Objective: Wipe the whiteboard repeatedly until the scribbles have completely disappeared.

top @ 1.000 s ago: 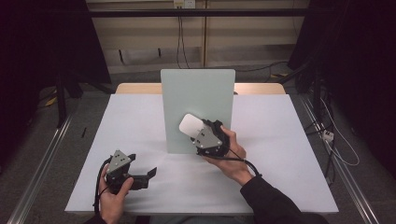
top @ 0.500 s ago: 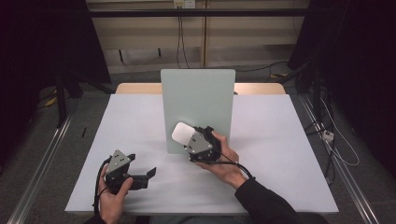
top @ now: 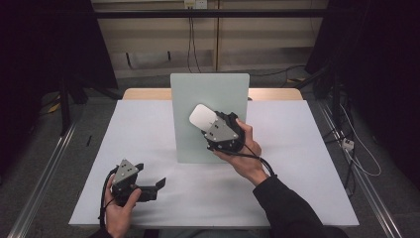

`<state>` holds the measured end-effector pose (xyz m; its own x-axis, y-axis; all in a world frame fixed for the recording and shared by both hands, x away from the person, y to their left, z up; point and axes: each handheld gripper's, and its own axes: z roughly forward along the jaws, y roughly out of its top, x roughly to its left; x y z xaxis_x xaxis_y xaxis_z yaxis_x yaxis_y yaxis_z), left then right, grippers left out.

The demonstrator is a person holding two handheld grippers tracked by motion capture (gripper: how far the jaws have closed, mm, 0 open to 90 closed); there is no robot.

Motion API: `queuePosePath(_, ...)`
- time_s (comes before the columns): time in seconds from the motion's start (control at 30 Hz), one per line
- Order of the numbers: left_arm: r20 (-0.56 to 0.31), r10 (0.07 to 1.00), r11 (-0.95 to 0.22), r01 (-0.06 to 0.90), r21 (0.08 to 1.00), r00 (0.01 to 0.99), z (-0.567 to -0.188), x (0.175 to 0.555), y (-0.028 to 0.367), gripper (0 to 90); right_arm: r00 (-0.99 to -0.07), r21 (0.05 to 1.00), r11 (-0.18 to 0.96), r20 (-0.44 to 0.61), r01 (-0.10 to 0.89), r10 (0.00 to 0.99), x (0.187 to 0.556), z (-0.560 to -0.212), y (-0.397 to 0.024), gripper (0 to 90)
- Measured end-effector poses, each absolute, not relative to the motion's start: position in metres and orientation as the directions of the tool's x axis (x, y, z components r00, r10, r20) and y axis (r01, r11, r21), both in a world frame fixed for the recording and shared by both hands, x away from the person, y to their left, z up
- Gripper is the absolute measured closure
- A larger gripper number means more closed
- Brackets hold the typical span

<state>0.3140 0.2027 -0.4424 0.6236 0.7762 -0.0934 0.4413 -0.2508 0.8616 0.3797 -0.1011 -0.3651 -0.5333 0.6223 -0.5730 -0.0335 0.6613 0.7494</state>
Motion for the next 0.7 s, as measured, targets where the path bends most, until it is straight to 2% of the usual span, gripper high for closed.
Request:
queuePosePath(0.17,-0.092,0.776,-0.251,0.440,0.862,0.624,-0.442,0.314,0.202,4.5,-0.555,0.730,0.682,-0.585,-0.042,0.592,0.374,-0.381,-0.089,31.6)
queuePosePath(0.53,-0.095,0.777,-0.249,0.442,0.862,0.623,-0.442,0.314,0.202,4.5,-0.671,0.646,0.762,-0.582,-0.040,0.458,0.353,-0.439,-0.058,31.7)
queuePosePath(0.7,-0.093,0.777,-0.250,0.441,0.862,0.623,-0.442,0.314,0.203,4.5,-0.696,0.622,0.782,-0.577,-0.035,0.428,0.350,-0.445,-0.056,31.7)
